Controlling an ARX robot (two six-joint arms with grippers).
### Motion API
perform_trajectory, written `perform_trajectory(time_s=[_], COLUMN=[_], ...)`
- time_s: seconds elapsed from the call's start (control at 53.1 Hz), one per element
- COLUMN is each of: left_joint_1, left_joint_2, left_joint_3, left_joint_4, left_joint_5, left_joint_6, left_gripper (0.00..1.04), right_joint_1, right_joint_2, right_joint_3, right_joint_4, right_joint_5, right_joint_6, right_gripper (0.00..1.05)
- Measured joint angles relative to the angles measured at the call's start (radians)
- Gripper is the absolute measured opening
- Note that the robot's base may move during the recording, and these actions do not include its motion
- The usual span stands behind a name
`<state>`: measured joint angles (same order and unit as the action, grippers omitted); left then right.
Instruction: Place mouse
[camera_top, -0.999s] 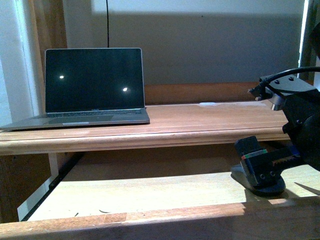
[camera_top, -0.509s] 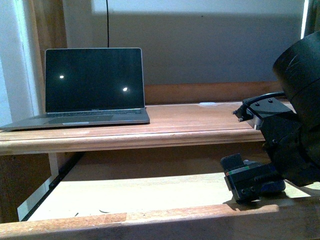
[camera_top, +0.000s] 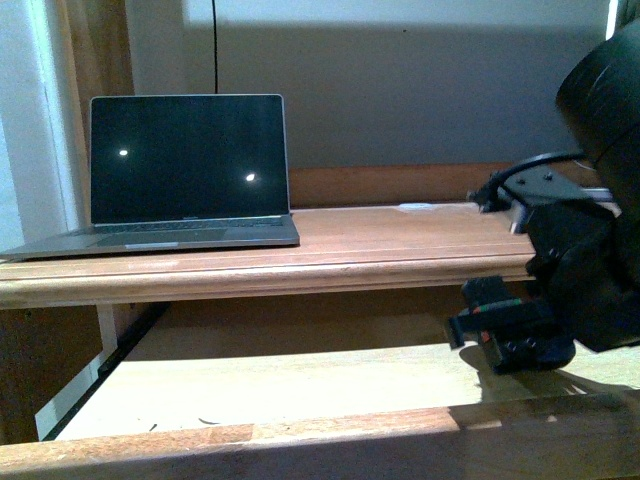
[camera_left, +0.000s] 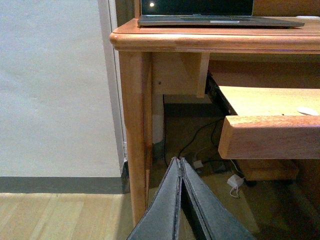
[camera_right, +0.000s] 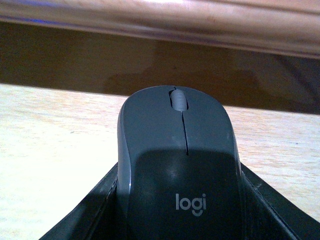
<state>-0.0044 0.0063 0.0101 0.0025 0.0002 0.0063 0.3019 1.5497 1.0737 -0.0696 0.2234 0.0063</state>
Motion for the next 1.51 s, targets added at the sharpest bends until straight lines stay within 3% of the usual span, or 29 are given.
perform_trajectory(time_s=[0.207,0.301,0.641,0.773,0.867,1.055,1.187,1.281,1.507], left_joint_1=[0.000,0.000,0.000,0.000,0.000,0.000,0.000,0.000,0.000], left_joint_2=[0.000,0.000,0.000,0.000,0.000,0.000,0.000,0.000,0.000], left_joint_3=[0.000,0.000,0.000,0.000,0.000,0.000,0.000,0.000,0.000], left_joint_4=[-0.001,-0.001,-0.001,-0.001,-0.001,-0.001,-0.001,-0.001,-0.001], left_joint_5=[0.000,0.000,0.000,0.000,0.000,0.000,0.000,0.000,0.000], left_joint_6=[0.000,0.000,-0.002,-0.002,-0.001,-0.001,-0.001,-0.001,-0.001], left_gripper=[0.03,0.03,0.54,0.85,0.98,0.97,0.97,0.97,0.97], right_joint_1=[0.002,0.003,0.105,0.131,0.131,0.134,0.137,0.135,0.076], right_joint_2=[-0.161,-0.139,0.208,0.457,0.554,0.637,0.640,0.637,0.452], right_joint_3=[0.018,0.104,0.579,0.863,0.966,1.018,0.985,0.951,0.716], right_joint_4=[-0.134,-0.152,-0.162,-0.235,-0.242,-0.148,-0.084,-0.040,0.121], right_joint_5=[-0.113,-0.074,0.185,0.306,0.343,0.401,0.405,0.401,0.259], right_joint_6=[-0.046,-0.073,-0.011,0.005,0.008,-0.029,-0.037,-0.027,0.056], right_gripper=[0.55,0.55,0.55,0.55,0.55,0.57,0.85,0.97,0.97])
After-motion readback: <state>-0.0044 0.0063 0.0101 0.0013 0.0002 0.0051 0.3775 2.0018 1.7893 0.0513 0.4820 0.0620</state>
